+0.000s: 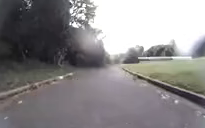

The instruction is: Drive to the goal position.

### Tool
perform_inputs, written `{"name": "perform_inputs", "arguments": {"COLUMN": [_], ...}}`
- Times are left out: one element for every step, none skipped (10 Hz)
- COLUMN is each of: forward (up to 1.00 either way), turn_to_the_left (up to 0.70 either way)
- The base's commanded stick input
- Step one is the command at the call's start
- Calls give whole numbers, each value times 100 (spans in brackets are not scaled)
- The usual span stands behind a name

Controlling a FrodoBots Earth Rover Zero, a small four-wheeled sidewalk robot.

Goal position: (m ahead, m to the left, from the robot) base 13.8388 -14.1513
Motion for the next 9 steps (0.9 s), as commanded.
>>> {"name": "perform_inputs", "arguments": {"forward": [100,100,100,100,100,100,100,100,100], "turn_to_the_left": [0,0,0,0,0,0,0,0,0]}}
